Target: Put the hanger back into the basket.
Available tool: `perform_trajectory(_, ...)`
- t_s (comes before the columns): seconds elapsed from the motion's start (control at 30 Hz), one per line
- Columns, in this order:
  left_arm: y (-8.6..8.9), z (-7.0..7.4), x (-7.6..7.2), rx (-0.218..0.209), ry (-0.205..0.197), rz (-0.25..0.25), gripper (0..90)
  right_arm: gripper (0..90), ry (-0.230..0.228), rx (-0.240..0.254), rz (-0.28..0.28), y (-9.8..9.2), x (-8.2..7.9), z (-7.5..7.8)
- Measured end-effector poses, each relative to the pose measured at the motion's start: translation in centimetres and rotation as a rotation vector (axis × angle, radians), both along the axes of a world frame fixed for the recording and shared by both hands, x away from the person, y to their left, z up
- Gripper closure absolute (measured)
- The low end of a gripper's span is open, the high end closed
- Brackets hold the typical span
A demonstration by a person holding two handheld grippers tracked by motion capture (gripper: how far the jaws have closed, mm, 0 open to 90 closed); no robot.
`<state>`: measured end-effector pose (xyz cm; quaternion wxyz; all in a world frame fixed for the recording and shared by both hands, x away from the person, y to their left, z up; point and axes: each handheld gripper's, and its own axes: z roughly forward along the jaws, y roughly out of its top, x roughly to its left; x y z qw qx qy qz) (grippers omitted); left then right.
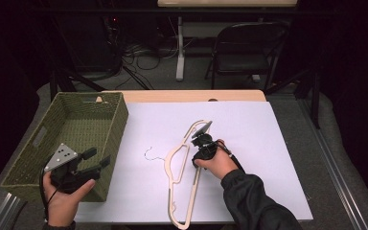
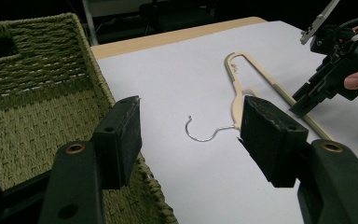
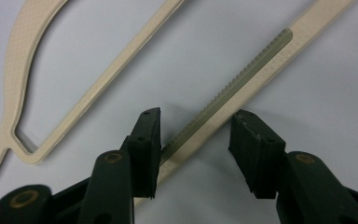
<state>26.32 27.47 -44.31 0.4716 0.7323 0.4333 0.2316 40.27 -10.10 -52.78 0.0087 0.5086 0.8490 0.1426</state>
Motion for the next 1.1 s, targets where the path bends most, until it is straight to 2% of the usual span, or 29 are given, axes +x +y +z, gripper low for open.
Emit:
perform_trajectory(0.03, 0.0, 0.0, 0.0, -0.002, 0.000, 0.001, 38.2, 55.3, -0.010, -0.011, -0.005, 0.0, 0.0, 0.0)
perform_trajectory(0.1, 0.0, 0.0, 0.0, -0.004, 0.000, 0.003, 38.3, 58.4, 0.004, -0.017, -0.018, -0.2, 0.2, 0.1)
perform_trajectory(0.27, 0.0, 0.0, 0.0, -0.006, 0.000, 0.002, 38.2, 65.6, 0.017, 0.007, -0.036, -0.7, 0.4, 0.0)
perform_trajectory(0.37, 0.0, 0.0, -0.1, -0.005, -0.001, 0.001, 38.2, 71.1, 0.037, -0.002, -0.033, -1.1, 0.6, 0.1)
perform_trajectory(0.4, 0.0, 0.0, -0.1, -0.005, -0.001, 0.003, 38.2, 72.7, 0.035, 0.011, -0.031, -1.3, 0.6, 0.0)
perform_trajectory(0.57, -0.1, 0.1, -0.2, 0.002, -0.004, -0.001, 38.2, 79.3, 0.019, 0.007, -0.030, -1.6, 0.5, 0.1)
perform_trajectory(0.63, -0.3, 0.0, -0.1, -0.001, -0.007, -0.004, 38.3, 79.4, 0.001, -0.002, -0.021, -1.5, 0.3, 0.0)
perform_trajectory(0.7, -0.3, 0.0, -0.1, 0.001, -0.006, -0.005, 38.3, 79.3, 0.007, -0.027, -0.008, -1.4, 0.3, 0.2)
perform_trajectory(0.87, -0.4, -0.1, -0.1, 0.004, -0.005, -0.008, 38.3, 79.3, -0.012, -0.008, -0.025, -1.3, 0.2, -0.1)
perform_trajectory(0.9, -0.4, -0.1, -0.1, 0.004, -0.005, -0.008, 38.2, 79.3, 0.004, -0.012, -0.019, -1.3, 0.2, 0.1)
perform_trajectory(1.0, -0.5, -0.1, -0.1, 0.004, -0.004, -0.009, 38.3, 79.4, 0.001, -0.020, -0.016, -1.4, 0.2, 0.1)
perform_trajectory(1.1, -0.6, -0.2, 0.0, 0.005, -0.004, -0.012, 38.3, 79.5, 0.017, -0.010, -0.005, -1.6, 0.3, 0.3)
